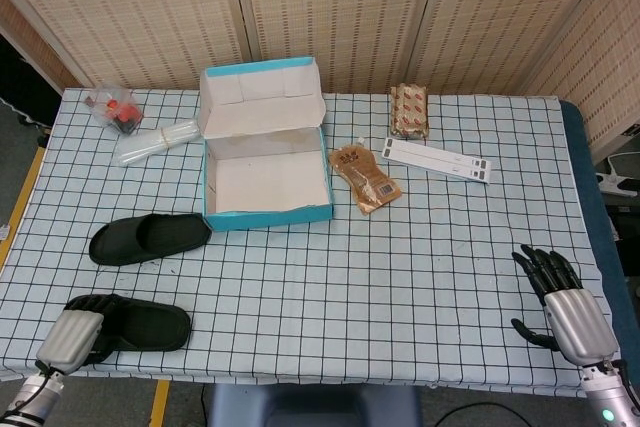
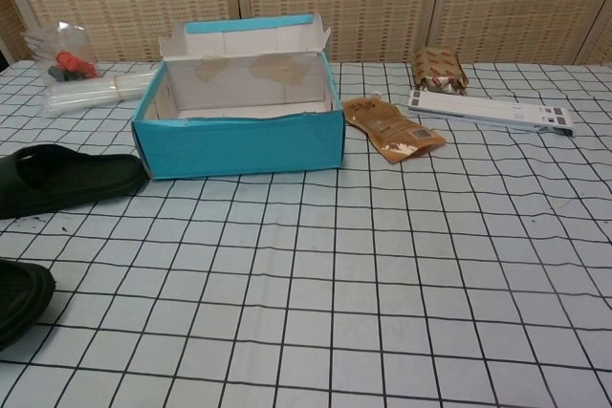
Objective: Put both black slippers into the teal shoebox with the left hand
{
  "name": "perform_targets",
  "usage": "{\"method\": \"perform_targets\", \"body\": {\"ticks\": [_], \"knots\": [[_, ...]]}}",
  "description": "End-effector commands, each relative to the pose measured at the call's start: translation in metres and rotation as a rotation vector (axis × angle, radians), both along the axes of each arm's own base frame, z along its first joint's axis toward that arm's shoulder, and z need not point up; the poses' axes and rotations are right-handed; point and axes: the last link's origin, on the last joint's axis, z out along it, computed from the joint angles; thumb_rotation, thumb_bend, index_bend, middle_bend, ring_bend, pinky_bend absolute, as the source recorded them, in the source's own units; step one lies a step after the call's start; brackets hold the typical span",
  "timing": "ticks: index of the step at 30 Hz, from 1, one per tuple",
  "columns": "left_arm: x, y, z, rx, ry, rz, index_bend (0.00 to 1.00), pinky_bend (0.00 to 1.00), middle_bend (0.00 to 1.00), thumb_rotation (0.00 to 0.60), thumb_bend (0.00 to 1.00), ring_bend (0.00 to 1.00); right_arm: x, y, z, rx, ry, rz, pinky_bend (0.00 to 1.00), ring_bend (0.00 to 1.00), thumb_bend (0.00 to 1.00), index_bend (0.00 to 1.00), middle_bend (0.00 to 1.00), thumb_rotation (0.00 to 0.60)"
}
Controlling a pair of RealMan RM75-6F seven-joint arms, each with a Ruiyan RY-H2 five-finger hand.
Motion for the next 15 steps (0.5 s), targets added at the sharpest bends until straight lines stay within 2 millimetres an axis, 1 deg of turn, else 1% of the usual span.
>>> {"method": "perform_targets", "body": {"ticks": [1,5,8,12,14,15], "knots": [[0.003,0.002,0.006,0.028,-0.004,-0.02,0.78,0.49,0.89,0.6,0.46,0.6,0.0,0.0,0.0,-0.001,0.0,0.0,0.0,0.0,0.12,0.0,0.0,0.6],[0.01,0.007,0.017,0.085,-0.019,-0.052,0.8,0.48,0.9,0.6,0.47,0.61,0.0,0.0,0.0,-0.002,0.001,-0.002,0.0,0.0,0.12,0.0,0.0,0.6],[0.026,0.016,0.028,0.159,-0.074,-0.091,0.79,0.49,0.9,0.6,0.47,0.61,-0.001,-0.001,-0.001,0.001,0.006,-0.003,0.0,0.0,0.12,0.0,0.0,0.6],[0.059,0.039,0.041,0.208,-0.173,-0.129,0.79,0.58,0.92,0.6,0.47,0.68,-0.001,-0.002,-0.004,0.013,0.012,-0.004,0.0,0.0,0.12,0.0,0.0,0.6],[0.083,0.054,0.044,0.196,-0.229,-0.146,0.79,0.64,0.92,0.6,0.48,0.69,-0.001,-0.003,-0.005,0.014,0.012,-0.005,0.0,0.0,0.12,0.0,0.0,0.6],[0.097,0.064,0.045,0.18,-0.252,-0.156,0.79,0.66,0.92,0.6,0.48,0.69,-0.001,-0.004,-0.006,0.013,0.013,-0.007,0.0,0.0,0.12,0.0,0.0,0.6]]}}
